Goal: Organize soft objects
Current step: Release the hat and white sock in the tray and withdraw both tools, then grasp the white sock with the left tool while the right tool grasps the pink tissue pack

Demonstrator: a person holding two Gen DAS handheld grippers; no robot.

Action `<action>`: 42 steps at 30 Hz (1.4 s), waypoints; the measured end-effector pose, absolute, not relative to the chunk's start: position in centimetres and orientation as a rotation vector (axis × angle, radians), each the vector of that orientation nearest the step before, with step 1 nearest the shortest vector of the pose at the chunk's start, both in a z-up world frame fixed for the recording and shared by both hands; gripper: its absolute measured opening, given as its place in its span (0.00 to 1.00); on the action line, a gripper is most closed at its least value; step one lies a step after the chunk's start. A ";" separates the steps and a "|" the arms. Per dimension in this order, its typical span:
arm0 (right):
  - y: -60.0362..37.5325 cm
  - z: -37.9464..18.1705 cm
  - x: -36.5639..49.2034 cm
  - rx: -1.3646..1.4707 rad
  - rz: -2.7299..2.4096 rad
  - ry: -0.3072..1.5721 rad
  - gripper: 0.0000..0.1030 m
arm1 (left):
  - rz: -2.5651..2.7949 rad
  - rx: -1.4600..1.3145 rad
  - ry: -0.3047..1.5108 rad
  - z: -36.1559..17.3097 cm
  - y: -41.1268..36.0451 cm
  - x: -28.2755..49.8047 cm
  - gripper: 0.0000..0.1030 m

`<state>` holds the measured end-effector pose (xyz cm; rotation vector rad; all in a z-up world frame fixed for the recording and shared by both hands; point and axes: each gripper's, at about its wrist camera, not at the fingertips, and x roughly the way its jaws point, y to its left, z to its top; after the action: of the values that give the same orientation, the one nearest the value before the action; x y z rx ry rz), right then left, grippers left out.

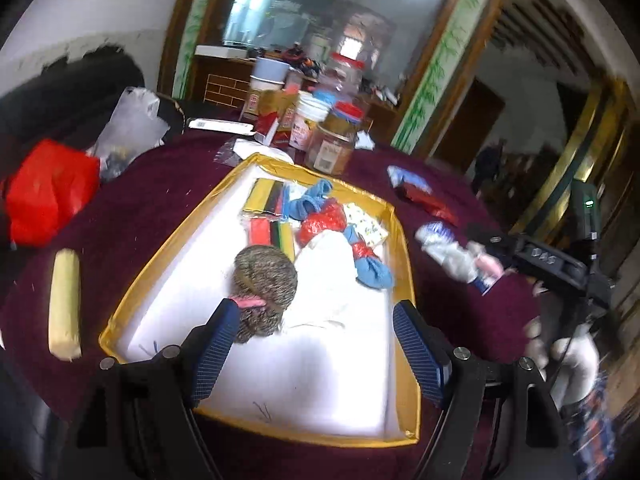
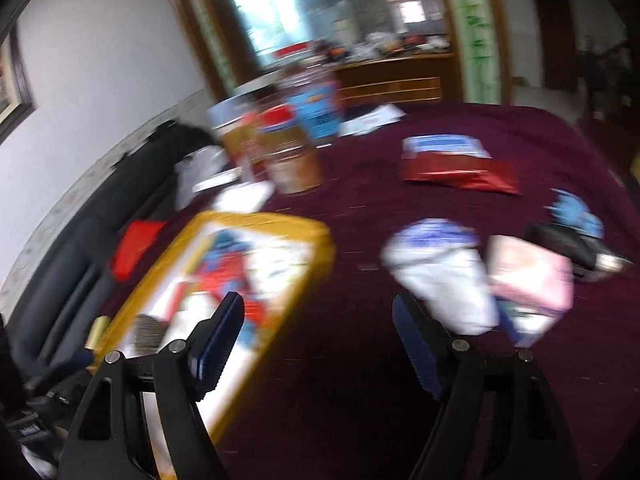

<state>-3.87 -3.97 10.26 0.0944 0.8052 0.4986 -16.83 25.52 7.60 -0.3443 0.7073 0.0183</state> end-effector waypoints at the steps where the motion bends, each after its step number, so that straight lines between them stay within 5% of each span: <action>1: -5.8 9.8 -3.7 0.108 0.462 0.800 0.74 | 0.026 -0.308 0.730 7.5 24.9 -16.2 0.80; 9: -14.2 8.9 -3.3 0.215 0.349 0.783 0.73 | 0.081 -0.162 0.913 5.0 22.4 -10.6 0.80; 13: -16.7 9.5 -3.8 0.267 0.335 0.772 0.74 | 0.165 -0.061 0.976 3.6 22.4 -7.2 0.93; 17: -19.0 10.7 -4.7 0.255 0.278 0.724 0.74 | 0.233 -0.117 0.989 3.3 25.2 -5.1 0.93; 19: -19.9 11.5 -5.4 0.223 0.228 0.675 0.75 | 0.209 -0.207 0.944 4.1 26.4 -5.9 0.93; 23: -21.4 12.4 -5.5 0.209 0.121 0.551 0.99 | 0.095 -0.220 0.688 8.5 24.5 -10.7 0.93; 29: -23.5 9.7 0.0 0.395 0.138 0.640 0.99 | -0.048 -0.070 0.310 14.4 16.9 -17.1 1.00; 33: -24.7 6.2 2.5 0.562 0.308 0.725 0.99 | -0.253 -0.112 0.562 12.7 12.4 -13.1 1.00; 42: -25.0 2.6 4.0 0.860 0.608 0.831 0.99 | -0.322 -0.151 0.731 10.2 6.1 -3.6 1.00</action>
<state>4.05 -25.01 2.57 0.8599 0.8309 0.6079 -3.61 6.11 10.20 -0.1508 0.7313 -0.3215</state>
